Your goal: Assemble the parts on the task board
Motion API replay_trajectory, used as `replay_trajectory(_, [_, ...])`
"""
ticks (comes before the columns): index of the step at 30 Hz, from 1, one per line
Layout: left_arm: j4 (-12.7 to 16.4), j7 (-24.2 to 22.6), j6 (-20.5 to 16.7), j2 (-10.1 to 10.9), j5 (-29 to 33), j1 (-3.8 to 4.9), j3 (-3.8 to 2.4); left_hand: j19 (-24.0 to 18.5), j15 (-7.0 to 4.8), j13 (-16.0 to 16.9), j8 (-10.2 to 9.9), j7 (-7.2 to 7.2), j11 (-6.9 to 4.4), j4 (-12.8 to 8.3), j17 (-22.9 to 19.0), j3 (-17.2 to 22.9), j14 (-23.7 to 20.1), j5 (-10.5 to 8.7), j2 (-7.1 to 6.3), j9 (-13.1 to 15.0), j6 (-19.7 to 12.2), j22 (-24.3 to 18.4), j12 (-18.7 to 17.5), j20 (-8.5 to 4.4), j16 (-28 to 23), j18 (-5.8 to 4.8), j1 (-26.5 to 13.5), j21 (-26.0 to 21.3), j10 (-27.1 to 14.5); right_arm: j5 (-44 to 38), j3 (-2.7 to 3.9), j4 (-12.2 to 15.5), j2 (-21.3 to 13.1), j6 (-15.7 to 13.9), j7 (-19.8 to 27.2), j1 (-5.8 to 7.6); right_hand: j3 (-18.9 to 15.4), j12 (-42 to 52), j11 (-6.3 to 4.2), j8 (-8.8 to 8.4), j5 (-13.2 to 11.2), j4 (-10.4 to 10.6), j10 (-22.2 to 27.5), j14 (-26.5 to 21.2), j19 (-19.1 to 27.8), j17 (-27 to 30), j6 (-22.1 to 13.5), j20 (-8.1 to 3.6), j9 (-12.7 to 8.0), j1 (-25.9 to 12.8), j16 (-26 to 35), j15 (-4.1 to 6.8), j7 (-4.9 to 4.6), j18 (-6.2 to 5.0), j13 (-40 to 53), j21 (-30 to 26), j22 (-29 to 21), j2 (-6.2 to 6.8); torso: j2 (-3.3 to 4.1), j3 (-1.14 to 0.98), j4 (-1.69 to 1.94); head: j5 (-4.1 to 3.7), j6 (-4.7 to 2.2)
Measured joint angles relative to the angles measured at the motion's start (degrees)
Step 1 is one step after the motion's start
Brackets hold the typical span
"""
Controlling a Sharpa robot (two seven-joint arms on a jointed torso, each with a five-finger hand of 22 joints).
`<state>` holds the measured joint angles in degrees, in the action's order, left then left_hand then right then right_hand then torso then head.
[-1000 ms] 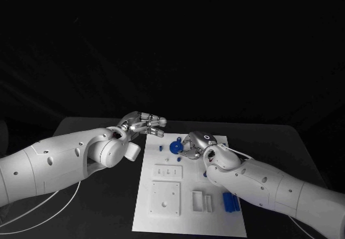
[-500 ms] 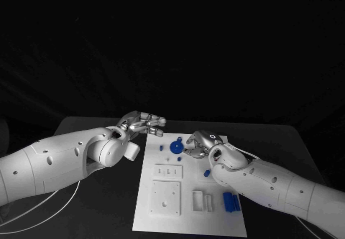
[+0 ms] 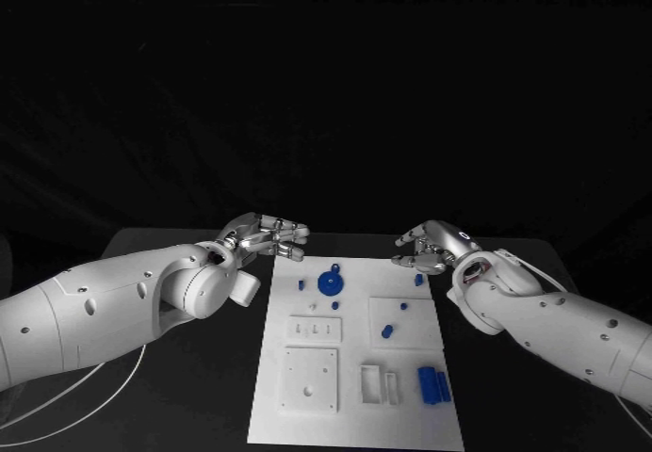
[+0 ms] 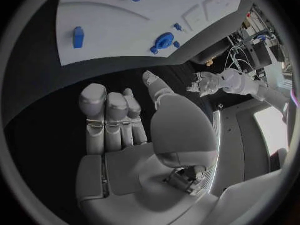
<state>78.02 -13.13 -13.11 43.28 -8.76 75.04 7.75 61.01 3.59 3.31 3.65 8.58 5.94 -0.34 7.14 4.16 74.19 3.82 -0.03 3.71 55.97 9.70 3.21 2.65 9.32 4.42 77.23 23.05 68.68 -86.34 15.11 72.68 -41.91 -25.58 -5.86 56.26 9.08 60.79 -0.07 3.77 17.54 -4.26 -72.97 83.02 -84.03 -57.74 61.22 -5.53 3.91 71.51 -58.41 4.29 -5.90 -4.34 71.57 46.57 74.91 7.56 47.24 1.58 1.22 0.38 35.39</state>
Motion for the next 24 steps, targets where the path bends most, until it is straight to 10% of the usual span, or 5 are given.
replay_trajectory(8, [-0.2, -0.16, 0.18, 0.25, -0.53, -0.14, 0.0, 0.0, 0.0, 0.0, 0.0, 0.0, 0.18, 0.0, 0.0, 0.0, 0.0, 0.0, 0.0, 0.0, 0.0, -0.05, 0.0, 0.0, 0.0, 0.0, 0.0, 0.0, -1.25, 6.6, 0.84, -5.67, -2.87, 3.94, 8.55, -0.09, -1.8, -0.77, 0.25, 0.0, 0.88, -3.76, 0.72, -0.53, 0.0, 0.23, -1.51, 0.0, -0.06, 2.64, 0.86, -0.52, -0.3, 0.02, -0.78, -0.66, 0.0, -1.32, -0.17, -0.48, -0.65, -0.1, -0.05])
replay_trajectory(24, [-1.11, -0.44, 0.6, 0.05, -0.85, -0.75, 0.0, 0.0, 0.0, 0.0, 0.0, 0.0, 0.71, 0.0, -0.02, 0.0, 0.0, 0.0, 0.0, -0.02, 0.0, -0.11, 0.0, 0.0, 0.0, 0.0, 0.0, 0.0, -2.97, 10.02, 0.99, -14.64, -0.06, 7.85, 14.44, -2.28, -2.17, -1.15, 0.67, 0.0, 1.32, -5.24, 1.13, -0.54, 0.0, 0.44, -3.65, 0.42, -0.11, 3.83, 0.99, -0.53, -0.78, 0.11, -1.34, -0.97, 0.0, -1.6, -0.21, -1.1, -0.73, 0.02, 0.08])
